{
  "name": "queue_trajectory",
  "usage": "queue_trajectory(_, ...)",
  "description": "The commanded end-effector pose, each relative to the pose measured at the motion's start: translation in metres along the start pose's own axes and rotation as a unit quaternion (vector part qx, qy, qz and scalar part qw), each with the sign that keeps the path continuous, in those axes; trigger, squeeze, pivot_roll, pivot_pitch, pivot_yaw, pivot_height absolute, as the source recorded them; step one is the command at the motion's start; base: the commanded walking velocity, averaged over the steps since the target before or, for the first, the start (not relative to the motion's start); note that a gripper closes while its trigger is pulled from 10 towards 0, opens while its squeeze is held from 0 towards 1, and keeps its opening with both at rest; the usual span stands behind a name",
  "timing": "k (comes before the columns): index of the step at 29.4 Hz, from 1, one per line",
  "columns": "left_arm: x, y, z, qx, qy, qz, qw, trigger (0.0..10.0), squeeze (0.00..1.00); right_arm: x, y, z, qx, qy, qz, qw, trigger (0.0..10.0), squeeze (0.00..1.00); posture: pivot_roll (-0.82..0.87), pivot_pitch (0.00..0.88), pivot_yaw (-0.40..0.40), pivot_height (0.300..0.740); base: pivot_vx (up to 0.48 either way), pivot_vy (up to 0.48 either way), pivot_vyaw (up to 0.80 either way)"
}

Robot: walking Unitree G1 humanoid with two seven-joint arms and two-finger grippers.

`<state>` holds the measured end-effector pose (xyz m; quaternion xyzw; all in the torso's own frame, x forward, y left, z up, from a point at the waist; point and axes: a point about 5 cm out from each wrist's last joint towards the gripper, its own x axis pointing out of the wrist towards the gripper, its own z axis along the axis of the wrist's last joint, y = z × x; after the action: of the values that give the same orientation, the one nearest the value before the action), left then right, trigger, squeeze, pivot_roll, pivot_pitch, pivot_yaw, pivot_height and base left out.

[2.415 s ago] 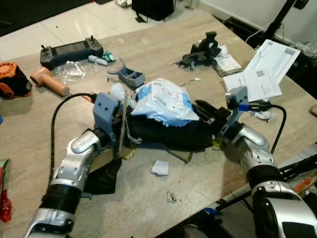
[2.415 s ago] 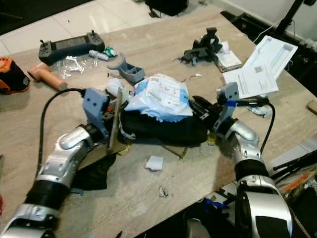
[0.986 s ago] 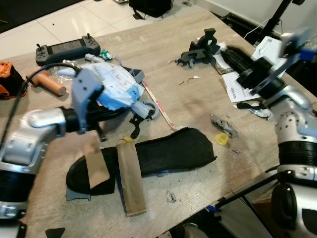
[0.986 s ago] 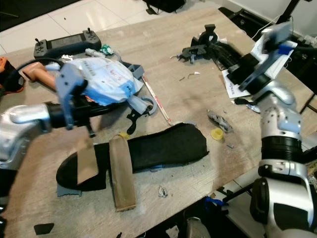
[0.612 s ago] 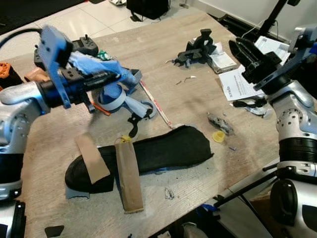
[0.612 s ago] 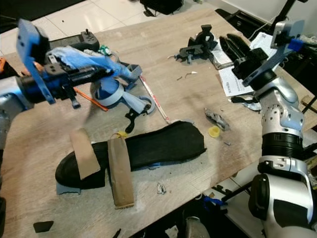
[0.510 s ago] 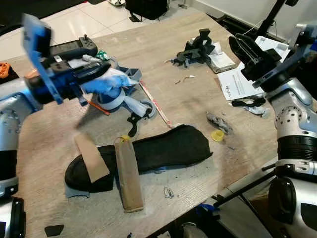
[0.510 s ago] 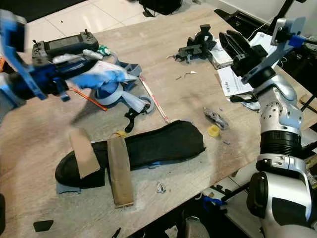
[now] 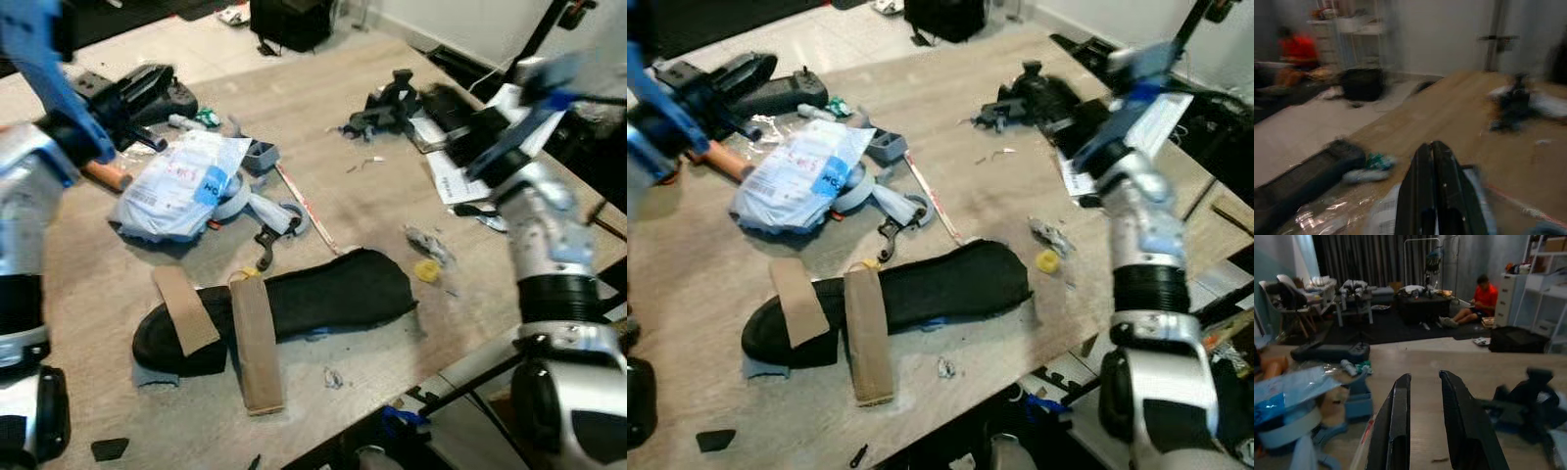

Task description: Picking trash to rubbish bin

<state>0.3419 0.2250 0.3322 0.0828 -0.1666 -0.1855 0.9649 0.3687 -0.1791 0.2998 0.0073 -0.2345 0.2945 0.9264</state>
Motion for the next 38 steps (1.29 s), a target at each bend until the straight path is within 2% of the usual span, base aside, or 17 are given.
queue_trajectory(1, -0.001, -0.004, -0.004, 0.02, -0.002, 0.021, 1.0, 10.0, 0.05, 0.001, 0.01, -0.002, 0.003, 0.0, 0.015, 1.0, 10.0, 0.0, 0.21, 0.157, -0.029, 0.74, 0.0, 0.0, 0.0)
queue_trajectory(2, -0.002, -0.011, -0.006, 0.016, -0.002, 0.03, 0.999, 10.0, 0.1, 0.001, 0.018, -0.006, 0.017, -0.002, 0.022, 1.0, 10.0, 0.0, 0.21, 0.157, -0.029, 0.74, 0.0, 0.0, 0.0)
queue_trajectory(4, -0.002, -0.015, -0.007, 0.01, -0.002, 0.034, 0.999, 10.0, 0.1, 0.002, 0.023, -0.008, 0.024, -0.002, 0.025, 0.999, 10.0, 0.0, 0.21, 0.157, -0.029, 0.74, 0.0, 0.0, 0.0)
queue_trajectory(5, -0.003, -0.022, -0.01, 0.006, -0.002, 0.034, 0.999, 10.0, 0.03, 0.001, 0.027, -0.011, 0.023, 0.0, 0.024, 0.999, 10.0, 0.0, 0.21, 0.154, -0.03, 0.74, 0.0, 0.0, 0.0)
queue_trajectory(7, -0.005, -0.031, -0.02, -0.021, 0.014, 0.045, 0.999, 10.0, 0.0, -0.001, 0.032, -0.016, 0.014, 0.004, 0.014, 1.0, 10.0, 0.0, 0.2, 0.151, -0.033, 0.74, 0.0, 0.0, 0.0)
queue_trajectory(10, -0.008, -0.039, -0.023, -0.031, -0.003, 0.072, 0.997, 10.0, 0.0, -0.005, 0.035, -0.021, 0.012, 0.001, -0.012, 1.0, 10.0, 0.0, 0.2, 0.151, -0.033, 0.74, 0.0, 0.0, 0.0)
queue_trajectory(13, -0.008, -0.043, -0.025, -0.025, -0.016, 0.101, 0.994, 10.0, 0.0, -0.007, 0.04, -0.024, 0.008, -0.001, -0.027, 1.0, 10.0, 0.0, 0.19, 0.146, -0.035, 0.74, 0.0, 0.0, 0.0)
queue_trajectory(16, -0.008, -0.046, -0.03, -0.031, -0.013, 0.121, 0.992, 10.0, 0.0, -0.009, 0.044, -0.025, 0.012, -0.002, -0.031, 0.999, 10.0, 0.0, 0.19, 0.145, -0.033, 0.74, 0.0, 0.0, 0.0)
queue_trajectory(26, -0.009, -0.065, -0.041, -0.025, 0.028, 0.107, 0.994, 10.0, 0.0, -0.018, 0.048, -0.029, 0.023, 0.009, -0.054, 0.998, 10.0, 0.0, 0.18, 0.15, -0.033, 0.74, 0.0, 0.0, 0.0)
queue_trajectory(27, -0.009, -0.067, -0.043, -0.021, 0.035, 0.105, 0.994, 10.0, 0.0, -0.02, 0.048, -0.029, 0.025, 0.009, -0.058, 0.998, 10.0, 0.0, 0.18, 0.15, -0.033, 0.74, 0.0, 0.0, 0.0)
queue_trajectory(28, -0.01, -0.071, -0.046, 0.006, 0.051, 0.097, 0.994, 10.0, 0.0, -0.022, 0.049, -0.031, 0.027, 0.011, -0.064, 0.998, 10.0, 0.0, 0.18, 0.152, -0.031, 0.74, 0.0, 0.0, 0.0)
queue_trajectory(38, -0.012, -0.072, -0.051, 0.003, 0.074, 0.099, 0.992, 10.0, 0.0, -0.026, 0.054, -0.034, 0.037, 0.012, -0.079, 0.996, 10.0, 0.0, 0.2, 0.156, -0.013, 0.74, 0.0, 0.0, 0.0)
